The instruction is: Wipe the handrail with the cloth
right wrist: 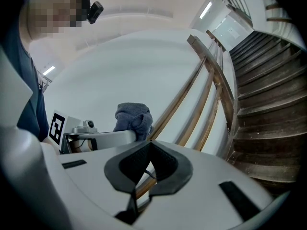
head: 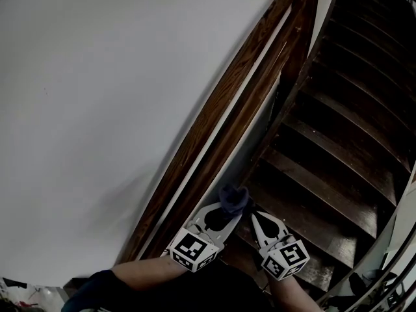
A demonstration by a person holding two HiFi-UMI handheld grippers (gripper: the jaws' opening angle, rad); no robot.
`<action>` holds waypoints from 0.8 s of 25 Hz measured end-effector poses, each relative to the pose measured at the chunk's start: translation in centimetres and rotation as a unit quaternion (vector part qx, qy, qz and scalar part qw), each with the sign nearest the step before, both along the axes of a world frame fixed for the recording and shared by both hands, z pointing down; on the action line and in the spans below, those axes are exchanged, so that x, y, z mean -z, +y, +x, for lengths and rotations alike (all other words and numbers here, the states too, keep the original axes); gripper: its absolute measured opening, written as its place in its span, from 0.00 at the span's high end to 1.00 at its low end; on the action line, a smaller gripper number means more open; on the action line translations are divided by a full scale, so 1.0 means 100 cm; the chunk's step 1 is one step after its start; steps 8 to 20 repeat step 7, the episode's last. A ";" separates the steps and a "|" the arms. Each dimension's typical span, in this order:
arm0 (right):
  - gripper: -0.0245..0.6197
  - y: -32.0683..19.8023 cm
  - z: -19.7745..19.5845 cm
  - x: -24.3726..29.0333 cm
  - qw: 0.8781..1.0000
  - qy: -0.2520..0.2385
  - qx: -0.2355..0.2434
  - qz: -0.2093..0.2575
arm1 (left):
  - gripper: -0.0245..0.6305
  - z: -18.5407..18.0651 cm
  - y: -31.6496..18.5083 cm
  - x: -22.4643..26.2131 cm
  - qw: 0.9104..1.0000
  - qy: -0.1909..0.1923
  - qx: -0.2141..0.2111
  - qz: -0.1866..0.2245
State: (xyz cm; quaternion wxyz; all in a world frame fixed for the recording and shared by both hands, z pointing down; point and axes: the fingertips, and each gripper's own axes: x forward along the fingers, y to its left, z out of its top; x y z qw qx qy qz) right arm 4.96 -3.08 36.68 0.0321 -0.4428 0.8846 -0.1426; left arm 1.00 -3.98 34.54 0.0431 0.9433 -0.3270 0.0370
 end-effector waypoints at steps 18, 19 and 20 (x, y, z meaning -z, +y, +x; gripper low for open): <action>0.95 0.006 -0.002 0.000 1.000 -0.002 0.003 0.002 | 0.81 -0.003 0.006 0.001 1.000 -0.003 0.001 0.003; 0.95 0.006 -0.002 0.000 1.000 -0.002 0.003 0.002 | 0.81 -0.003 0.006 0.001 1.000 -0.003 0.001 0.003; 0.95 0.006 -0.002 0.000 1.000 -0.002 0.003 0.002 | 0.81 -0.003 0.006 0.001 1.000 -0.003 0.001 0.003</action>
